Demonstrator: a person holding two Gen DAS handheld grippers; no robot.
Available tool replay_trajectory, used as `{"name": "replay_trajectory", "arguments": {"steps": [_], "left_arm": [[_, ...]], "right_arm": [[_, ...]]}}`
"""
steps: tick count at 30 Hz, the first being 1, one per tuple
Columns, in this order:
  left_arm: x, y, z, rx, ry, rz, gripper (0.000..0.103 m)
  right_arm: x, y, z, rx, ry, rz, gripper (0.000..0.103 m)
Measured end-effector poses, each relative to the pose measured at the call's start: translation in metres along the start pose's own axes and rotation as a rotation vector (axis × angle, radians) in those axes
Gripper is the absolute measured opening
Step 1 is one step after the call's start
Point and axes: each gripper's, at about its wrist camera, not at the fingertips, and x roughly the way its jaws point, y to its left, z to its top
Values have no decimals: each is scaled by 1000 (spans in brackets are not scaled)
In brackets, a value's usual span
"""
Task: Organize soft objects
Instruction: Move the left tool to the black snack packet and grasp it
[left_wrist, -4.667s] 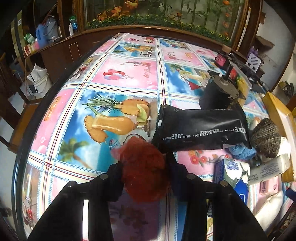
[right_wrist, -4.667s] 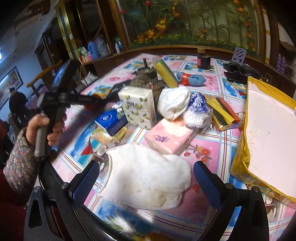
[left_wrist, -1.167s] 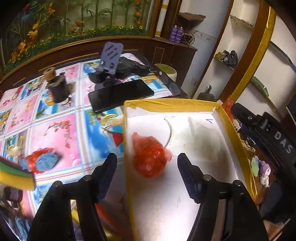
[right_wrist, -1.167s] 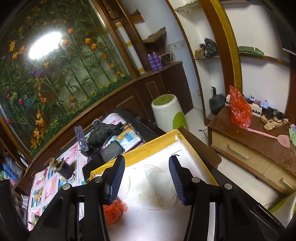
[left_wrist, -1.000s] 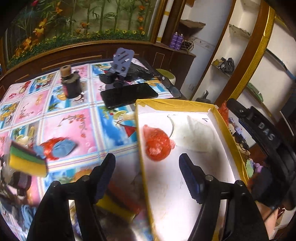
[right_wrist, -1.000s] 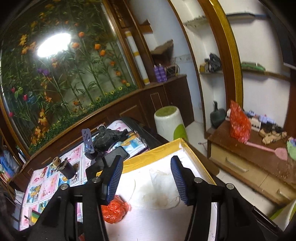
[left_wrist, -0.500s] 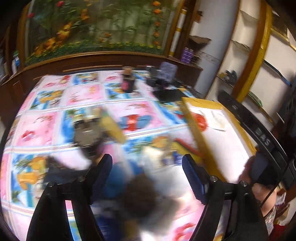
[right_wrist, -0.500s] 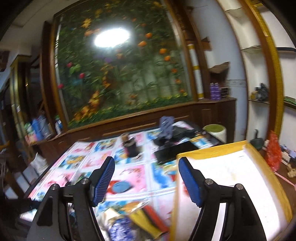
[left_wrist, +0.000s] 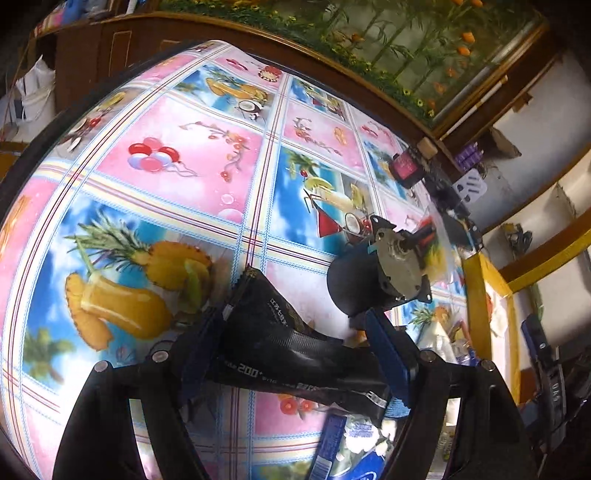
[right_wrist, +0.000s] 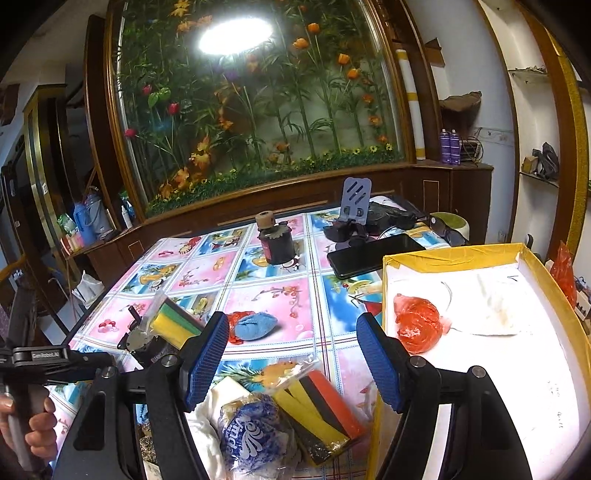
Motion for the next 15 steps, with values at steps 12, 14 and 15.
{"name": "replay_trajectory", "arguments": {"steps": [12,14,15], "left_arm": [[-15,-7,-22,169,75,-30,79],[-28,-3,-21,183,35,-35,81],[-32,1,-21,173,23,-36,82]], "right_arm": [[6,1,-1,-37,12,-33,75],[6,1,-1,-31,18,-18,75],[6,1,-1,-32,17,-13,75]]}}
